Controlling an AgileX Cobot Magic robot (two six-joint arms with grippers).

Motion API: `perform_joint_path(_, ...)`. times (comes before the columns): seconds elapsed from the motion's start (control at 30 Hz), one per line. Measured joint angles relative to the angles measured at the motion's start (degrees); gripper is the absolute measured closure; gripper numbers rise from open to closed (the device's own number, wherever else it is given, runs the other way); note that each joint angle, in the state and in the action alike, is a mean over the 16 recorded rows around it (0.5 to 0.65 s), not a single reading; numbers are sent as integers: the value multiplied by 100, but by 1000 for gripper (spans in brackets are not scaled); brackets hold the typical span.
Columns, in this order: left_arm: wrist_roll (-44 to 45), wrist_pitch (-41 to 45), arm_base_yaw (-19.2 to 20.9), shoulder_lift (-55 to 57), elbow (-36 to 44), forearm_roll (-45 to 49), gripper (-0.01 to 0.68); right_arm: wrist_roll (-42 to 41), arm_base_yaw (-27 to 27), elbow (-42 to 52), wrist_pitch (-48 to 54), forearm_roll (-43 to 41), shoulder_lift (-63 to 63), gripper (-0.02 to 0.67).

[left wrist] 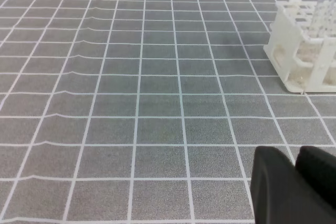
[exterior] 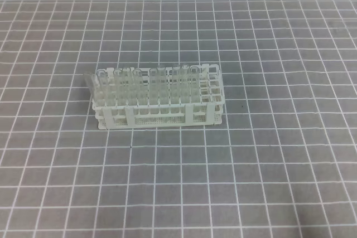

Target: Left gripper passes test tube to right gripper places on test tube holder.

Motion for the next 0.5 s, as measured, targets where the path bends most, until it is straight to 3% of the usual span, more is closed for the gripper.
perform_joint_path(0.5, 0, -16, 0, -14, 5, -1, 666, 0, 0, 0, 0, 0, 1, 650)
